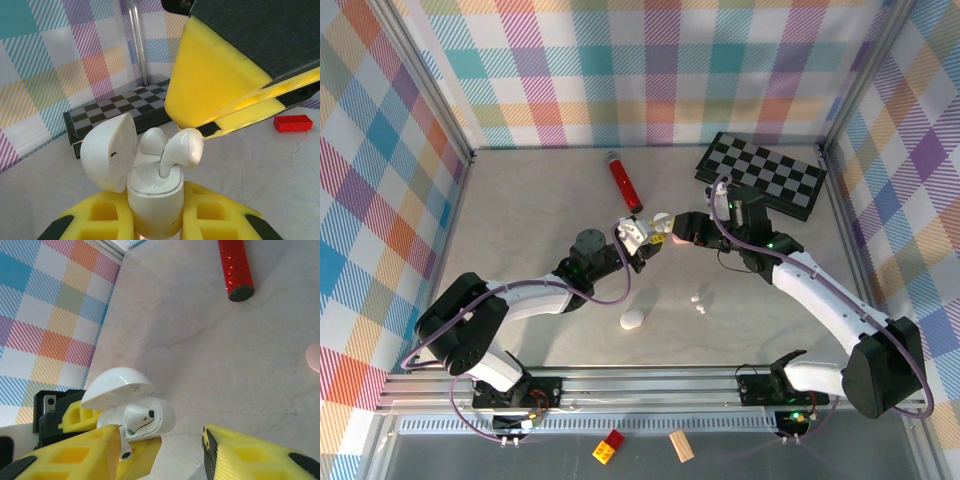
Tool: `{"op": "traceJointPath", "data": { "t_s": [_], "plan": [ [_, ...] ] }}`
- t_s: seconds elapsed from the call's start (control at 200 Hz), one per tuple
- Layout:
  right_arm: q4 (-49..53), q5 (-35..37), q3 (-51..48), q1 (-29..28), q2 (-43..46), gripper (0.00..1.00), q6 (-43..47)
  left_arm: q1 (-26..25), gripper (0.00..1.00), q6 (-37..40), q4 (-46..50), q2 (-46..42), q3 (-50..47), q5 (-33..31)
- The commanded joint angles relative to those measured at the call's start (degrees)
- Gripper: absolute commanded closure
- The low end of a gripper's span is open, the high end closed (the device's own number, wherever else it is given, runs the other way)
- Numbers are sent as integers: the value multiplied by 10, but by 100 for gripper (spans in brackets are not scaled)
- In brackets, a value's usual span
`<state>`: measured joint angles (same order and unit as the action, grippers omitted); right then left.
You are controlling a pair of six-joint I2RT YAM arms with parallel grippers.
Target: Insert wireless bluetooth earbuds into charging case
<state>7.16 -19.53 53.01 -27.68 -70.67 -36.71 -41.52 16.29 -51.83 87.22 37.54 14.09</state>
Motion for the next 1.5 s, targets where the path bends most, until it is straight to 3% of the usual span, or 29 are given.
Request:
{"op": "traceJointPath", "data": {
  "t_s": [0.0,0.825,1.105,1.26,1.5],
  "plan": [
    [-4,-36,9,3,-3,53,12,-7,94,0,-23,-17,-2,13],
    [-21,-55,20,-10,-20,50,16,-7,93,-3,-17,-13,6,32],
    [10,4,15,-9,34,39,37,-7,93,51,-25,-18,-16,11],
    [68,20,74,-9,-15,36,34,-7,93,107,-2,-26,-19,6],
    [166,26,174,-9,-121,37,26,-7,93,127,18,-34,-14,15]
  ]
}}
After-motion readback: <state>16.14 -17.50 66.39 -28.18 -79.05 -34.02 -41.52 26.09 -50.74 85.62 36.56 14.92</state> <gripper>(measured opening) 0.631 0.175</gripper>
